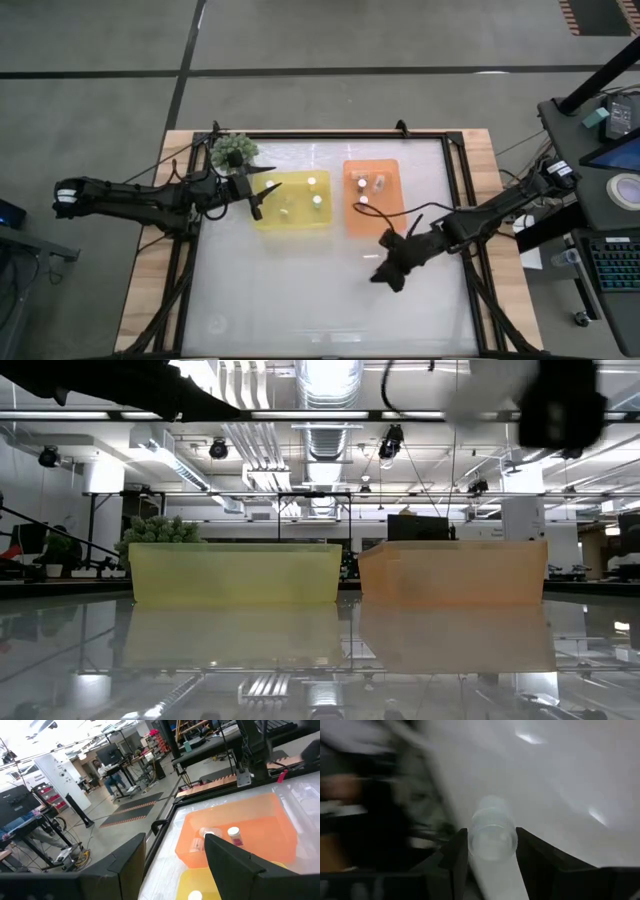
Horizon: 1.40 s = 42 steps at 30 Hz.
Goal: Pick and place medicine bottles into bin by pill shape (circle, oval)
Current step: Put the transparent pill bottle into the orange bin
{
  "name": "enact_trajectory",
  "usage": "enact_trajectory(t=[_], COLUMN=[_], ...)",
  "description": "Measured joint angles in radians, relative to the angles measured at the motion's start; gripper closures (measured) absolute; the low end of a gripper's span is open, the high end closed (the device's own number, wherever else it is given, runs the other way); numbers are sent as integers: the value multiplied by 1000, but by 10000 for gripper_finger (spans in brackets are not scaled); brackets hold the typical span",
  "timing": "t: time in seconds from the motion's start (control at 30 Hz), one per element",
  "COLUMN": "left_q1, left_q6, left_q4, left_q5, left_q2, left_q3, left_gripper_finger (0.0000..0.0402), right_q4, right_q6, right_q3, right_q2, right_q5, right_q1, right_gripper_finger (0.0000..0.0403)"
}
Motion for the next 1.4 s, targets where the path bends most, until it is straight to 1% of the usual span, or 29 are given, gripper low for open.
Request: enact_trajectory(t=[0.07,0.33,0.43,0.53,0.67,0.8,0.93,1.13,1.2,1.23,1.33,1.4], left_q1=[0,0,0,0,0,0,0,0,0,0,0,0], left_q6=[0,0,-1,-1,-2,-2,-4,-4,-3,-4,-3,-3], left_q4=[0,5,15,24,23,23,23,23,23,23,23,23], left_q5=[0,0,0,0,0,0,0,0,0,0,0,0], left_q2=[0,0,0,0,0,0,0,0,0,0,0,0], left_q3=[0,0,0,0,0,0,0,0,0,0,0,0], left_gripper_finger=[214,214,214,214,214,214,214,214,214,214,214,214], right_q4=[161,655,800,833,790,775,773,775,807,850,968,992], right_q6=[-68,-285,-298,-286,-257,-242,-204,-156,-150,-172,-336,-454], right_q3=[0,-1,10,32,54,56,56,56,56,56,84,122], right_q2=[-5,-33,-38,-38,-38,-36,-35,-1,15,26,52,57], right_q5=[0,36,36,25,-8,-17,-66,-89,-86,-75,-34,15], right_q1=[-1,-6,-6,-5,-5,0,6,8,6,4,-13,-18], right_gripper_finger=[267,267,267,267,267,267,267,267,267,267,267,267])
